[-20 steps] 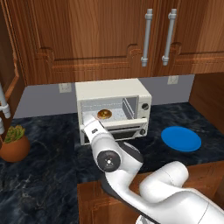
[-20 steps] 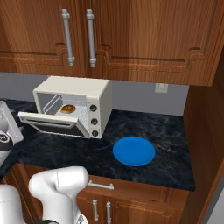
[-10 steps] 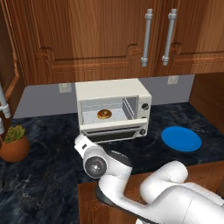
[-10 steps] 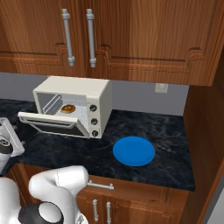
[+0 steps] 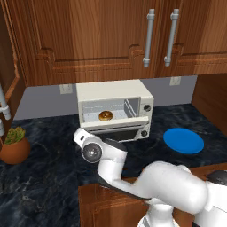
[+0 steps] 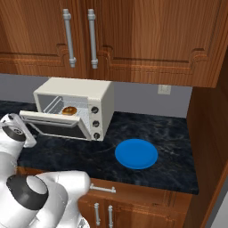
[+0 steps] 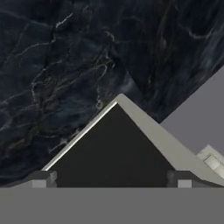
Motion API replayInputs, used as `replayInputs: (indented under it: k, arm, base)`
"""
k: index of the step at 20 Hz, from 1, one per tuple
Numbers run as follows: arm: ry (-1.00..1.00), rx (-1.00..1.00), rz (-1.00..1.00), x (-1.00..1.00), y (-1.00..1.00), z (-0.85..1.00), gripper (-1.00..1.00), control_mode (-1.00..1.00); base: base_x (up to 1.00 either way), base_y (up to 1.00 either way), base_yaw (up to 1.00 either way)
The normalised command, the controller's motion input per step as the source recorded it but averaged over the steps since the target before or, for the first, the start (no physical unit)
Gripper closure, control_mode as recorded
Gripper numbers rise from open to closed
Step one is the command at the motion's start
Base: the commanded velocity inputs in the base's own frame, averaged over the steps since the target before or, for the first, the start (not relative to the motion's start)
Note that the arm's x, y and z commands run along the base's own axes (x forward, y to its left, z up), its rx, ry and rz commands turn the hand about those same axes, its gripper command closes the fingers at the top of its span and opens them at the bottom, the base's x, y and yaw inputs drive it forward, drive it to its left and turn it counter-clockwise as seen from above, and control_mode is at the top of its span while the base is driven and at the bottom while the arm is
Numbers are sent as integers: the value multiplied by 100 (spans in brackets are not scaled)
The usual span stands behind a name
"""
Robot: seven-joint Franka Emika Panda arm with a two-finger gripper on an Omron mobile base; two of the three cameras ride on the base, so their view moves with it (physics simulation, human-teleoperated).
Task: Pick up the bagel from the plate, place it on the toaster oven rack, close the door, and set the timer.
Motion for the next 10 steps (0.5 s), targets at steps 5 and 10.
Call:
replayInputs:
  k: [5, 10]
  arm:
    - [4, -13, 0, 70, 0, -18, -100, -100]
    - [1, -14, 0, 71, 2, -6, -100, -100]
  base:
    - [0, 0, 0]
    - [0, 0, 0]
